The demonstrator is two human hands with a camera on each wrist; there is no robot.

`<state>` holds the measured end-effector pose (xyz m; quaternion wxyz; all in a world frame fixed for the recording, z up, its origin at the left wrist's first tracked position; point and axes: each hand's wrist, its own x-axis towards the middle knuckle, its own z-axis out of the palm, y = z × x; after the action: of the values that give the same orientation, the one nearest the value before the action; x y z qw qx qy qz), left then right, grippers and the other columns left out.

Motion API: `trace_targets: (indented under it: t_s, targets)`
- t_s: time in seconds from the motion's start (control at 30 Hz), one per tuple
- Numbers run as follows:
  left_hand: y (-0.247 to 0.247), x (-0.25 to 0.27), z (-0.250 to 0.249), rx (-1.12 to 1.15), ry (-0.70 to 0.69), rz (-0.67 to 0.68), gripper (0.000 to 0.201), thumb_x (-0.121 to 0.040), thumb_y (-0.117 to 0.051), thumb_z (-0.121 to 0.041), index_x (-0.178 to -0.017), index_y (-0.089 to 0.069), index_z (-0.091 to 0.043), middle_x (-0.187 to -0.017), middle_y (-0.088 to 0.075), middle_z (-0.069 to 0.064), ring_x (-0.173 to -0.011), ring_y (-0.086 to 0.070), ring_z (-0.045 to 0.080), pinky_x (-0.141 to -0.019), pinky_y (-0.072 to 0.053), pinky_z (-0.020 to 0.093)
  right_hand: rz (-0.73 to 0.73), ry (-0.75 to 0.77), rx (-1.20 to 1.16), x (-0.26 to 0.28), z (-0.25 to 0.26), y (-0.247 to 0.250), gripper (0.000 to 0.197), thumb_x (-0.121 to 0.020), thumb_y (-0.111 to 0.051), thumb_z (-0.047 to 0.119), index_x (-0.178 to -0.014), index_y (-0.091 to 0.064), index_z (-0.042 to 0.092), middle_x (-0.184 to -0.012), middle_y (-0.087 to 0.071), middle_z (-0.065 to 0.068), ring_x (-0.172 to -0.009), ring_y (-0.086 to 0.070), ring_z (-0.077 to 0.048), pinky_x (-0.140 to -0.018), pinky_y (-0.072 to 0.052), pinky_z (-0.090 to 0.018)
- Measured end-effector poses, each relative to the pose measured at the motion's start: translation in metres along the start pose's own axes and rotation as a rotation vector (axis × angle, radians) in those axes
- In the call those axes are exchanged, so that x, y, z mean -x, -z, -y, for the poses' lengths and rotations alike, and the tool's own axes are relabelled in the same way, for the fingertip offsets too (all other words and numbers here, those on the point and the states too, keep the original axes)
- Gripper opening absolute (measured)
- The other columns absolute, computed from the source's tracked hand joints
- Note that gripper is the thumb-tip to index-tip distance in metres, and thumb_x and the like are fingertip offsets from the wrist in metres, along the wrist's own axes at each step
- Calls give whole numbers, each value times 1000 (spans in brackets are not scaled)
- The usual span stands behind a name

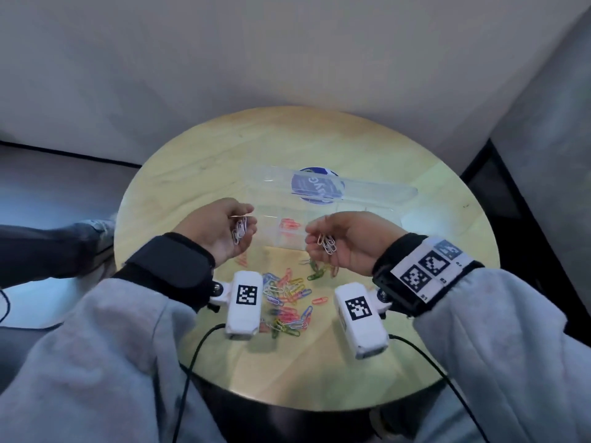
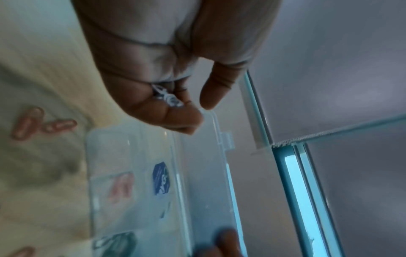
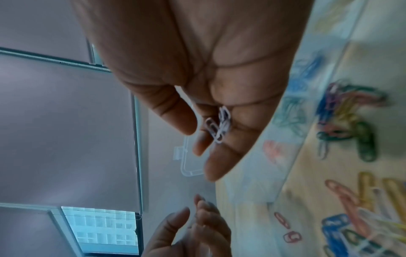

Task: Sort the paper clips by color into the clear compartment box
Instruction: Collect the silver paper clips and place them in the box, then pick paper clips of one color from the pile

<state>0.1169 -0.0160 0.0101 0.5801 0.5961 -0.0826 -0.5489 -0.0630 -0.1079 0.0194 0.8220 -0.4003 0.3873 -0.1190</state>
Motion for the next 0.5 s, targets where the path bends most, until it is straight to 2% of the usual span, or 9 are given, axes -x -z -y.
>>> trace_targets:
  t_s: [0.1,0.2,0.3,0.4,0.47,0.5]
  targets:
    - [2,-8,-10,82,15,36,22,-94,-40,-19,-86,-55,-5,-81,-54,11,-68,-56,20,-52,-55,21,-11,-12,-28,-19,14,-18,27,-94,-27,-1,-85,-52,-3,-79,-53,-18,-61,-59,-22,-55,-57,-25]
    - [1,-20,-20,63,19,70,30,-96,-40,-30,-92,-55,-5,-88,-56,16,-77,-58,25,-70,-53,30,-45,-31,-63,-42,23,-30,24,-93,-27,0,-94,-50,-3,-89,-51,-21,-76,-56,-28,-58,-58,-28]
    - [-1,-34,-26,17,21,70,35,-95,-41,-37,-96,-56,-5,-88,-53,16,-74,-55,23,-70,-47,30,-51,-37,-66,-60,29,-40,25,-89,-25,-3,-106,-43,-2,-89,-48,-20,-73,-52,-28,-66,-52,-30]
    - [-3,-45,-26,15,21,94,40,-94,-42,-42,-104,-56,-6,-84,-48,13,-68,-50,20,-66,-43,28,-38,-19,-64,-71,30,-45,30,-84,-23,-9,-108,-38,0,-83,-41,-16,-65,-45,-24,-65,-42,-28]
    - [-4,-50,-25,44,6,134,46,-94,-40,-47,-112,-56,-8,-92,-49,14,-78,-53,21,-73,-44,29,-29,-10,-43,-76,28,-46,30,-83,-23,-11,-105,-39,2,-79,-39,-13,-63,-43,-23,-64,-41,-27]
    - [-4,-52,-24,58,-5,150,51,-94,-37,-50,-119,-55,-9,-106,-51,17,-94,-56,23,-82,-44,30,-23,-8,-40,-77,28,-45,30,-83,-23,-11,-104,-39,3,-78,-40,-13,-64,-43,-22,-64,-42,-26]
